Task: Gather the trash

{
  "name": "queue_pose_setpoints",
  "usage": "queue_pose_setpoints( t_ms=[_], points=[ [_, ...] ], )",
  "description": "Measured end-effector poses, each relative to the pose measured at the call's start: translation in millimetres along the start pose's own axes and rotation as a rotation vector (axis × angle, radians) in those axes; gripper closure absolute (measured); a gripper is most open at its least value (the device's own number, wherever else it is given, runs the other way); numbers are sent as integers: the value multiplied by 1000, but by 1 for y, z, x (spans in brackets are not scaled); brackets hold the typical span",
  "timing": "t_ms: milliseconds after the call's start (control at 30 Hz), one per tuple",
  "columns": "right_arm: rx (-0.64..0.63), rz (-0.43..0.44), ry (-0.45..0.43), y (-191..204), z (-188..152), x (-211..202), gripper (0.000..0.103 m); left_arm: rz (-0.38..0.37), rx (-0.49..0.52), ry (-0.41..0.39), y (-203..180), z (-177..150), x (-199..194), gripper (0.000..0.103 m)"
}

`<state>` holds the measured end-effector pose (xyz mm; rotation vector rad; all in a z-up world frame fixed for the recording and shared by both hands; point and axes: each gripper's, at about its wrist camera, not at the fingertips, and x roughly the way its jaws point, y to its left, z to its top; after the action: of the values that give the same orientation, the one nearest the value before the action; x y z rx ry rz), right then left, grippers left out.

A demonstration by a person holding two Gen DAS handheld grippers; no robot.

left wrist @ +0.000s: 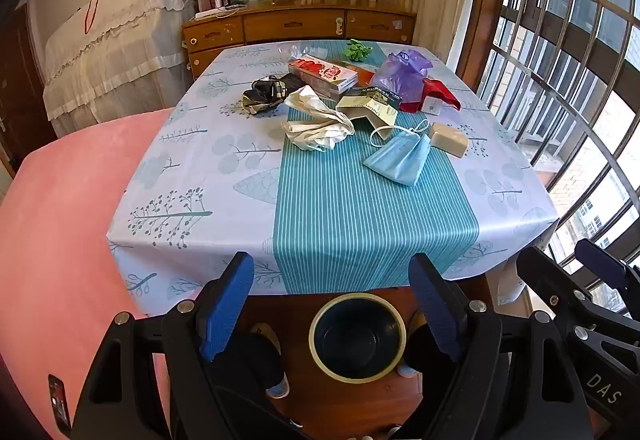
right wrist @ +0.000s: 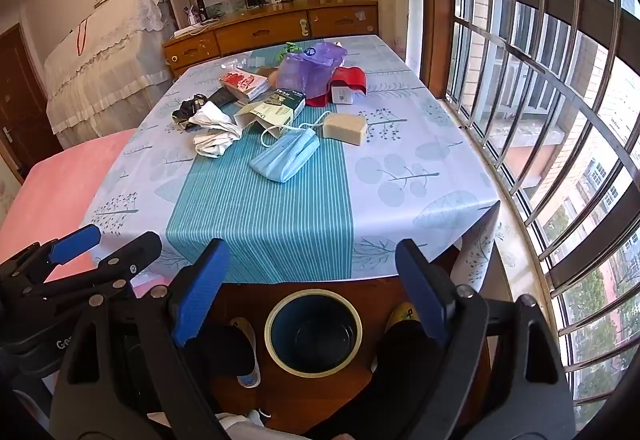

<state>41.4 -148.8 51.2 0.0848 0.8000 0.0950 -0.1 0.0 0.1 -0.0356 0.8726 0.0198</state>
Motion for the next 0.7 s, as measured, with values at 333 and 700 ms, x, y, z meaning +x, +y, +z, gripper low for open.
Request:
queue_pose_setpoints(
  t_ms=[333,700],
  points=[
    [-6,2,-5,-2,0,2,20,0,-8,1,-1,1,2,22],
    [-8,-1,-6,1,3,-5,20,-4,-11,-3,-6,-1,0,23]
  ],
)
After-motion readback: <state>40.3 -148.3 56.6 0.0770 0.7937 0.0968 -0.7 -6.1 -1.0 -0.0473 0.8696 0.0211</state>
